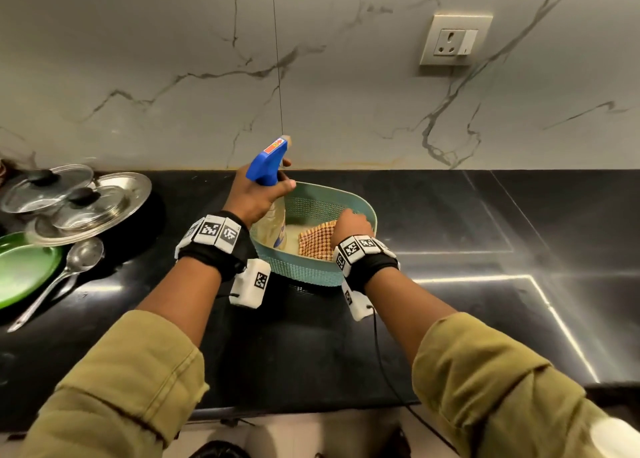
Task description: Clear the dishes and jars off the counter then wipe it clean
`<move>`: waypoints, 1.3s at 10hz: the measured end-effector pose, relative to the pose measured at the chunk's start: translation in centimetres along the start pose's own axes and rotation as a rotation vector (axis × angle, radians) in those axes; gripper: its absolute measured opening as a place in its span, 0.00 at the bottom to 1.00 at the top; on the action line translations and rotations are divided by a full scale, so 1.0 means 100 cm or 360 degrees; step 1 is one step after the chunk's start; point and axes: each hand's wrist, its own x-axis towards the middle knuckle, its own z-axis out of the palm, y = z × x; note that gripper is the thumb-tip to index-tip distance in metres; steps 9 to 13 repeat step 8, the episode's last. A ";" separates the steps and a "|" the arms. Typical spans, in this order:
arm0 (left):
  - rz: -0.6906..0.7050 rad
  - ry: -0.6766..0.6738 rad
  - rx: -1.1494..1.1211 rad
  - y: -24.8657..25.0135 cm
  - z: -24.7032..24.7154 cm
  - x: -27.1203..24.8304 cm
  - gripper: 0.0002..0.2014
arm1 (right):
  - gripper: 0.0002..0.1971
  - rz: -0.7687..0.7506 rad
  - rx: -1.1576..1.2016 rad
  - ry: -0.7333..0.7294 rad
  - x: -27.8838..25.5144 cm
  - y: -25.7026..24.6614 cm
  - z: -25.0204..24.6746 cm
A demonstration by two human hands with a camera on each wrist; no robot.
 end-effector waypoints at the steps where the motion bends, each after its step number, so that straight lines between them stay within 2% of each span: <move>1: -0.0031 -0.0010 0.0025 -0.005 0.001 0.001 0.17 | 0.15 -0.0222 -0.0316 0.0078 -0.004 0.001 0.000; 2: -0.0080 0.0020 0.0099 -0.009 0.002 0.001 0.19 | 0.13 -0.0320 -0.0440 0.0087 -0.009 0.002 0.001; 4: -0.0155 0.0165 0.0294 -0.031 0.006 -0.006 0.22 | 0.08 -0.0371 -0.0320 0.0192 -0.010 0.000 -0.005; 6: -0.0270 0.0493 0.0306 -0.039 0.021 -0.032 0.27 | 0.11 -0.0538 -0.0021 0.0635 -0.021 0.019 -0.004; 7: -0.0358 0.0674 0.0365 -0.024 0.044 -0.064 0.36 | 0.10 -0.0491 0.0144 0.0856 -0.041 0.048 -0.004; 8: -0.0176 0.0705 0.0517 -0.011 0.067 -0.089 0.35 | 0.10 -0.0404 0.0200 0.0974 -0.055 0.072 -0.009; 13: -0.0176 0.0705 0.0517 -0.011 0.067 -0.089 0.35 | 0.10 -0.0404 0.0200 0.0974 -0.055 0.072 -0.009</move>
